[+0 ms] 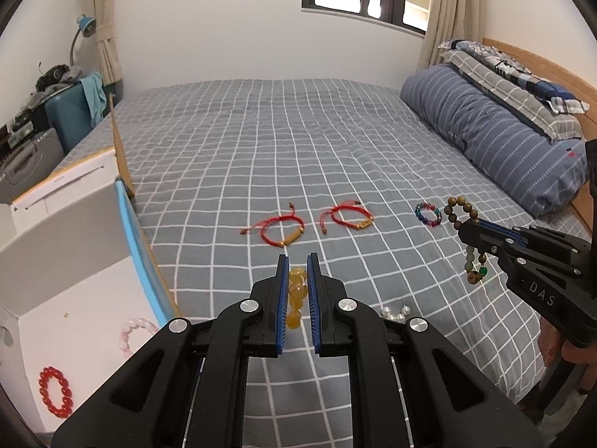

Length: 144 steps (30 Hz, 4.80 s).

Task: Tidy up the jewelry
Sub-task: 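Lift both held items and carry them over the white box, then open both tools to drop the items into the box, then move both tools away from the box back toward the bed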

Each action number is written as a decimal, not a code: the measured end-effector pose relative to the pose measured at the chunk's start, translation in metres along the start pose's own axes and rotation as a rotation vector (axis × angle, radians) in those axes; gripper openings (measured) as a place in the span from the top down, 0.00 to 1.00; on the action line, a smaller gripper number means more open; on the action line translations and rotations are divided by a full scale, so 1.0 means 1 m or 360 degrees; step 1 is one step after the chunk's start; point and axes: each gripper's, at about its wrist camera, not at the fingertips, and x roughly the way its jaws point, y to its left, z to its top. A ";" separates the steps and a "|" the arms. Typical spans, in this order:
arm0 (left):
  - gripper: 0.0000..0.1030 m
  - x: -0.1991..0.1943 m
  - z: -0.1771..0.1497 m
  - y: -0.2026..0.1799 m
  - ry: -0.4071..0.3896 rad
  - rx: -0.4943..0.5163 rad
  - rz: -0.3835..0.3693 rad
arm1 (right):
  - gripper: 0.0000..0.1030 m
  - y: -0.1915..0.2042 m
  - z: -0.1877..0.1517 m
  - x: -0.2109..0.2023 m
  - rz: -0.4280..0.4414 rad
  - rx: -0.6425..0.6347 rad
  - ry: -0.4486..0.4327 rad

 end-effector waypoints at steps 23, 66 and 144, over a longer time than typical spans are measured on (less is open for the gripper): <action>0.90 -0.061 0.016 0.082 -0.0129 -0.0151 0.0271 | 0.93 0.113 0.057 0.017 0.0293 -0.0209 -0.0043; 0.89 -0.093 -0.086 0.241 0.0084 -0.0600 0.0639 | 0.90 0.316 0.014 0.096 0.0565 -0.0567 0.0313; 0.06 0.083 -0.044 -0.086 0.0210 0.0006 0.0043 | 0.12 -0.168 0.027 0.140 -0.0438 0.0196 0.0324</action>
